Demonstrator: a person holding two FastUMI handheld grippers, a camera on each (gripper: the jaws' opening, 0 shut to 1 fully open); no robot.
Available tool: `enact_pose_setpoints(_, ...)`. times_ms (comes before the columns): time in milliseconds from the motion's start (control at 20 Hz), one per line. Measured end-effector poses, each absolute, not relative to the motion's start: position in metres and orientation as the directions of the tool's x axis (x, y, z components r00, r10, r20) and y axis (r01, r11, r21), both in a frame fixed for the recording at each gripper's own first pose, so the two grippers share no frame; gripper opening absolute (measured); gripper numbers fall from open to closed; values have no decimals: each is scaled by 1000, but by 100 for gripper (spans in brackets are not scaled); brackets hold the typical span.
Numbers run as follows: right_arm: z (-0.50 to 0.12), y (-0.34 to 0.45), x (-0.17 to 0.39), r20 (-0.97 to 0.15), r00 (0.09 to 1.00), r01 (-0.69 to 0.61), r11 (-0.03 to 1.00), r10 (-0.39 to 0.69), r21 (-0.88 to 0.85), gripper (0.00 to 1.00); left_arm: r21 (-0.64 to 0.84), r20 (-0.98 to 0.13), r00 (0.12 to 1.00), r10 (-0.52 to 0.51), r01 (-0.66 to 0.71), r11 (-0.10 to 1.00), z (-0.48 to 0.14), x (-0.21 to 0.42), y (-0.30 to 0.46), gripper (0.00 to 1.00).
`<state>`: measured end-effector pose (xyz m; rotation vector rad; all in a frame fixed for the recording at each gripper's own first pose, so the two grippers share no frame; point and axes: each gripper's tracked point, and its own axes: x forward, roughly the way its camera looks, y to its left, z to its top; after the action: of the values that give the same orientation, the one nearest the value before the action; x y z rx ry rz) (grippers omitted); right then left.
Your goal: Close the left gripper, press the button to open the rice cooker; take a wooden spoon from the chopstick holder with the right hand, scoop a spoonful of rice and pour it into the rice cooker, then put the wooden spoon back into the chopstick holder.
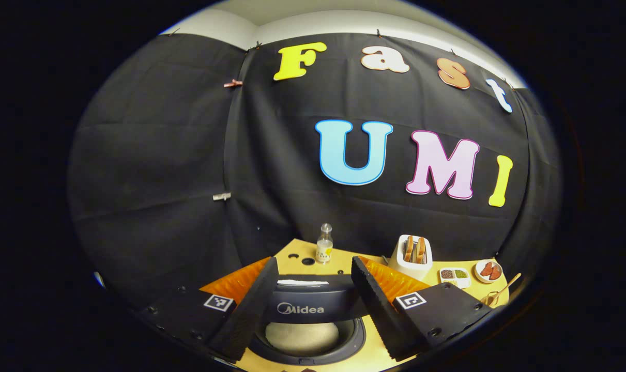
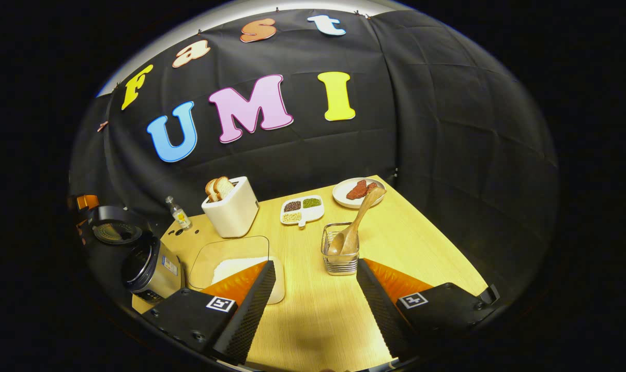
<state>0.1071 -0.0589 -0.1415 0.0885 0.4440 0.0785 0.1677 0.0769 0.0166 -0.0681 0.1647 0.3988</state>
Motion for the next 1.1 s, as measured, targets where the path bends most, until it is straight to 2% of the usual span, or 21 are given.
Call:
enact_pose_setpoints(150, -144, -54, 110, -433, 893, -89, 991, 123, 99, 99, -7, -228, 891, 393, -405, 914, -15, 152, 68, 96)
enact_pose_setpoints(550, -143, -29, 116, -429, 879, -191, 978, 206, 78, 99, 30, -271, 870, 411, -420, 907, -104, 129, 54, 95)
enact_pose_setpoints(700, -147, -23, 113, -441, 867, -227, 972, 232, 66, 99, 55, -265, 872, 411, -411, 910, -120, 128, 52, 95)
enact_pose_setpoints(800, -149, -24, 112, -444, 865, -236, 970, 236, 56, 99, 40, -302, 861, 409, -418, 908, -138, 126, 56, 95)
enact_pose_setpoints(1100, -151, -30, 116, -448, 853, -274, 960, 269, 55, 99, 40, -322, 850, 418, -429, 903, -145, 126, 54, 96)
